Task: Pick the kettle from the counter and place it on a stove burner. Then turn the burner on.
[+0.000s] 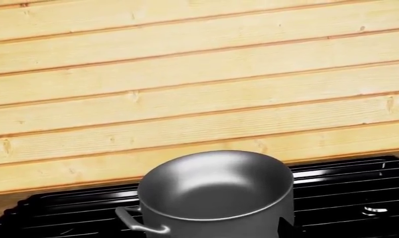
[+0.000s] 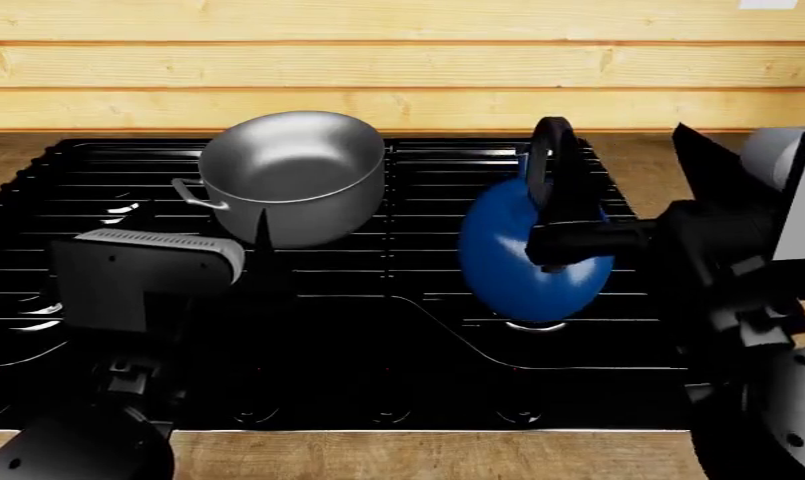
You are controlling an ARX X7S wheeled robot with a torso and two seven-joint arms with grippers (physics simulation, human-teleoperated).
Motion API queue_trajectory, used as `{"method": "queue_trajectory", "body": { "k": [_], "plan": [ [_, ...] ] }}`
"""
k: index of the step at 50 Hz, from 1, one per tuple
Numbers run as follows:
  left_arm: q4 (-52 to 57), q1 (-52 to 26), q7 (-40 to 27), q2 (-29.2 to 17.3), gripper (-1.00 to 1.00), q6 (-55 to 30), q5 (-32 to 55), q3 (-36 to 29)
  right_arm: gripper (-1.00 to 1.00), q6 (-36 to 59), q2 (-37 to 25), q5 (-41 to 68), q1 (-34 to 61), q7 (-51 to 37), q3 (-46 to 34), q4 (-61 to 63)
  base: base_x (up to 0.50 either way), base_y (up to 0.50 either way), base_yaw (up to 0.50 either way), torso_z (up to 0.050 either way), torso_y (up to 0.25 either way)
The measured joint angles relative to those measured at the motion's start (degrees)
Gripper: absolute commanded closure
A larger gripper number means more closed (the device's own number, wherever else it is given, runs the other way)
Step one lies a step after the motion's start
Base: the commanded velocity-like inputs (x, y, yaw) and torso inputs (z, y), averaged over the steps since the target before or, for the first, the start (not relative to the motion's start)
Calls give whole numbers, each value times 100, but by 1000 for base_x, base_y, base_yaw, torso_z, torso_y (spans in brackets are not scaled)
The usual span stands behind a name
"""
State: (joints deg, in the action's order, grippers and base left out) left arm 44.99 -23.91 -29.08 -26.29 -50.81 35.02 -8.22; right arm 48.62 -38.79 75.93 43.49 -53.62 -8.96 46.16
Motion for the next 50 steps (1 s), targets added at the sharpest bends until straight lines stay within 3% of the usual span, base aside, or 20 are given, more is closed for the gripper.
{"method": "queue_trajectory", "body": {
  "k": [13,24,33,50],
  "plan": [
    [95,47,-38,-51,-100,-9,41,16,-100,-112,-589,1957,-195,-1672,133,699,0,0,0,0,0],
    [180,62,-84,-83,-100,-53,101,34,-100,-378,-856,3046,-673,-2478,190,1114,0,0,0,0,0],
    [187,93,-94,-99,-100,-27,115,31,-100,-229,-700,3216,-1445,-2440,447,1239,0,0,0,0,0],
    [170,86,-121,-113,-100,-16,134,-11,-100,35,-291,2590,-2874,-1665,989,1180,0,0,0,0,0]
  ]
}}
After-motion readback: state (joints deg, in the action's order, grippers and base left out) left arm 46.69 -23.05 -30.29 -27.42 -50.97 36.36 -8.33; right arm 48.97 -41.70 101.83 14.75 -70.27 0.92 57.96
